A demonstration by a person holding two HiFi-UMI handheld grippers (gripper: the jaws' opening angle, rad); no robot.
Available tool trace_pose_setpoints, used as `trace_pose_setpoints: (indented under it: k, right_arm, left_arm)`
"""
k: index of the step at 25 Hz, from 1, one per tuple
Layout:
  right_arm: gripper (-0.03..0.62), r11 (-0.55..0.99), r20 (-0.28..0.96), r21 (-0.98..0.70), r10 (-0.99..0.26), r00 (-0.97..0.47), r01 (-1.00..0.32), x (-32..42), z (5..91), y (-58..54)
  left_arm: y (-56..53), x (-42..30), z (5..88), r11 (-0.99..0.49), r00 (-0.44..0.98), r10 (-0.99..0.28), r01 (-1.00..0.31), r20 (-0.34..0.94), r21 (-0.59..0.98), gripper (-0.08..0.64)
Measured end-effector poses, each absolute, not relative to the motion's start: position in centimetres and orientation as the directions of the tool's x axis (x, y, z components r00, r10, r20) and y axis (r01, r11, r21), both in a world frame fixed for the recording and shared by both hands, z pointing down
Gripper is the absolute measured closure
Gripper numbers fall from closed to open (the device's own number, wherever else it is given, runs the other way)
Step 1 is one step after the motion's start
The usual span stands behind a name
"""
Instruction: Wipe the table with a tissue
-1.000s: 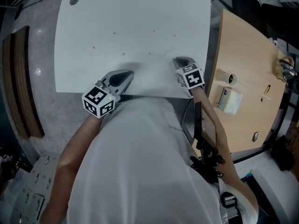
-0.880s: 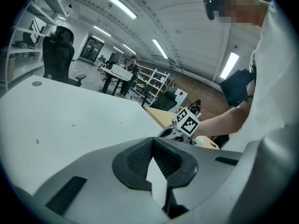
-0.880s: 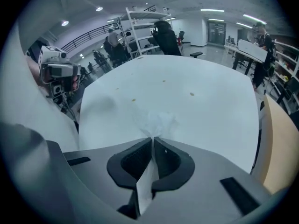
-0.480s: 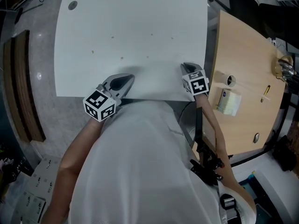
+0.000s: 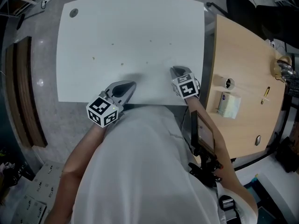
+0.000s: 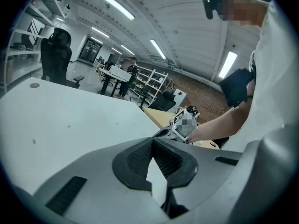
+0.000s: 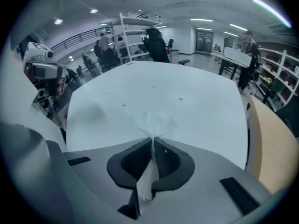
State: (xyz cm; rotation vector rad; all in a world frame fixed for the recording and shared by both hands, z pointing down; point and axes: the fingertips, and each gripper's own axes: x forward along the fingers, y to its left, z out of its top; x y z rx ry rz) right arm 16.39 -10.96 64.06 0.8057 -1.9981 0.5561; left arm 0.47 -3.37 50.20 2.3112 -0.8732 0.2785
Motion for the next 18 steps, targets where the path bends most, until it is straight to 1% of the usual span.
trace_pose_setpoints:
  k: [3,4,5,7,11,18]
  right_arm:
    - [0.566,0.765,0.854,-0.154,-0.215,-0.474,-0.625,14.2,64.0,-8.9]
    - [0.566,0.773,0.848,-0.172,-0.2,-0.492,-0.611,13.9,63.8,-8.6]
    - [0.566,0.768,0.837,-0.18,-0.208,-0.506,-0.614,13.9,63.3,-8.6]
    - [0.566,0.729,0.813,-0.176,-0.272,-0.516,-0.662,14.8,62.1,-9.6]
    - [0.566,0.629,0.78,-0.139,-0.406,-0.475,-0.765,18.1,60.7,-13.5]
    - [0.565,0.477,0.789,-0.149,-0.47,-0.395,-0.866,22.2,62.1,-18.8]
  left_arm:
    - [-3.4,0.3,50.1,-0.566,0.75,-0.528,-0.66,0.398,0.493,0.554]
    - [-3.4,0.2,50.1,-0.564,0.747,-0.533,-0.663,0.397,0.492,0.554]
    - [-3.4,0.0,50.0,-0.561,0.744,-0.538,-0.666,0.396,0.491,0.554]
    - [-3.4,-0.3,49.9,-0.555,0.739,-0.547,-0.672,0.394,0.49,0.554]
    - [-3.4,-0.9,50.0,-0.544,0.727,-0.559,-0.684,0.398,0.486,0.554]
    - [-3.0,-1.7,49.7,-0.524,0.706,-0.581,-0.705,0.405,0.478,0.554]
